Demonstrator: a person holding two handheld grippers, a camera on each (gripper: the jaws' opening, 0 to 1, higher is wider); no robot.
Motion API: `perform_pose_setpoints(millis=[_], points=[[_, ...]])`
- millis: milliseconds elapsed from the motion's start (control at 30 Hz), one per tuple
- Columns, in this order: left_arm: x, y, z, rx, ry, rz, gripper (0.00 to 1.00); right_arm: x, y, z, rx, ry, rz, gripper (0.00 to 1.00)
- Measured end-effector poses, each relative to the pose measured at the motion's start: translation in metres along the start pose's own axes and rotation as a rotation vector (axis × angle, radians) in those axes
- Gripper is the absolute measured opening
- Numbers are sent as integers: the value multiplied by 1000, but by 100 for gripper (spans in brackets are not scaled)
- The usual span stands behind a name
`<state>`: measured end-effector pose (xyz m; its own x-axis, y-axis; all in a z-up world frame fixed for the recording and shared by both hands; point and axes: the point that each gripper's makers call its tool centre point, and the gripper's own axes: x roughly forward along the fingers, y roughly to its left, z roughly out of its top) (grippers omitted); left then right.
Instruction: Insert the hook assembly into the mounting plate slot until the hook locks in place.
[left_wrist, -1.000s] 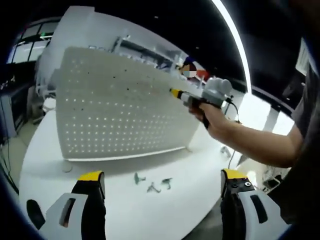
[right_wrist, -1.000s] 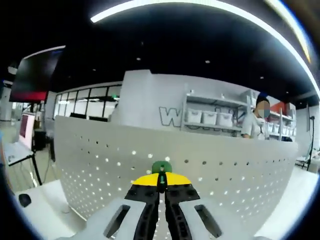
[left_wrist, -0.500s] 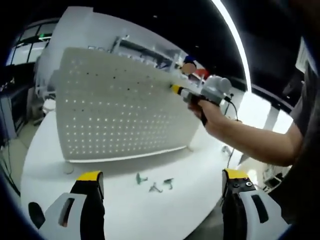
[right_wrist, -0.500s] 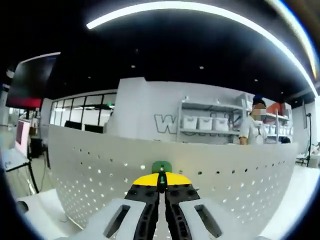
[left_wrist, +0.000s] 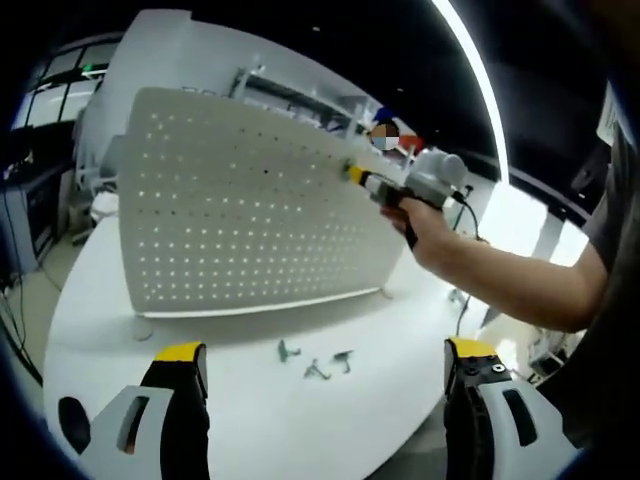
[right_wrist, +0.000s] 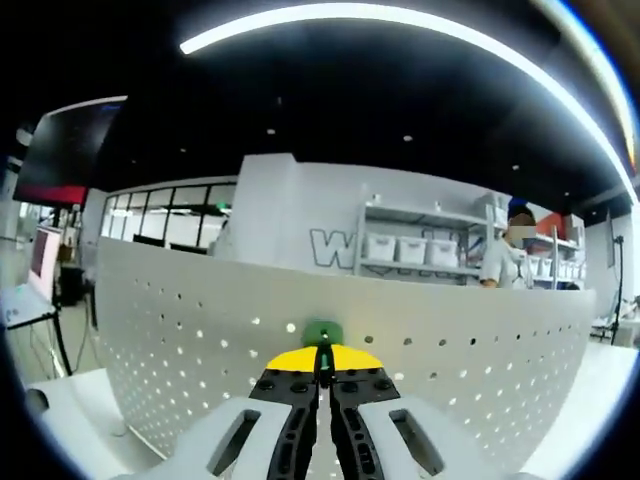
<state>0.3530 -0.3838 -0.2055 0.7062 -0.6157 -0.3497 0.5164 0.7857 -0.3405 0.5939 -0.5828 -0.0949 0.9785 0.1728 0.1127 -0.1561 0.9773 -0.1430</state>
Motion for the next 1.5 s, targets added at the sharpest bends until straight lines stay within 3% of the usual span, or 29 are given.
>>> perform_pose_setpoints(millis=[267, 433, 800, 1000, 1200, 1500], points=[[-2, 6, -2, -14, -2, 22, 99, 1, 0, -2, 8, 11, -6, 0], [0, 4, -4, -18, 0, 17, 99, 2, -1, 0, 70, 45, -14, 0], [-1, 4, -6, -30, -2, 9, 98, 6, 0, -4, 3, 139, -26, 0], [-1, 1, -3, -28, -10, 0, 98, 6, 3, -7, -148, 154, -17, 1], [-4, 0, -5, -29, -9, 1, 98, 7, 1, -8, -85, 174, -12, 3], [-7, 1, -4, -30, -16, 11, 98, 6, 2, -2, -74, 172, -1, 7]])
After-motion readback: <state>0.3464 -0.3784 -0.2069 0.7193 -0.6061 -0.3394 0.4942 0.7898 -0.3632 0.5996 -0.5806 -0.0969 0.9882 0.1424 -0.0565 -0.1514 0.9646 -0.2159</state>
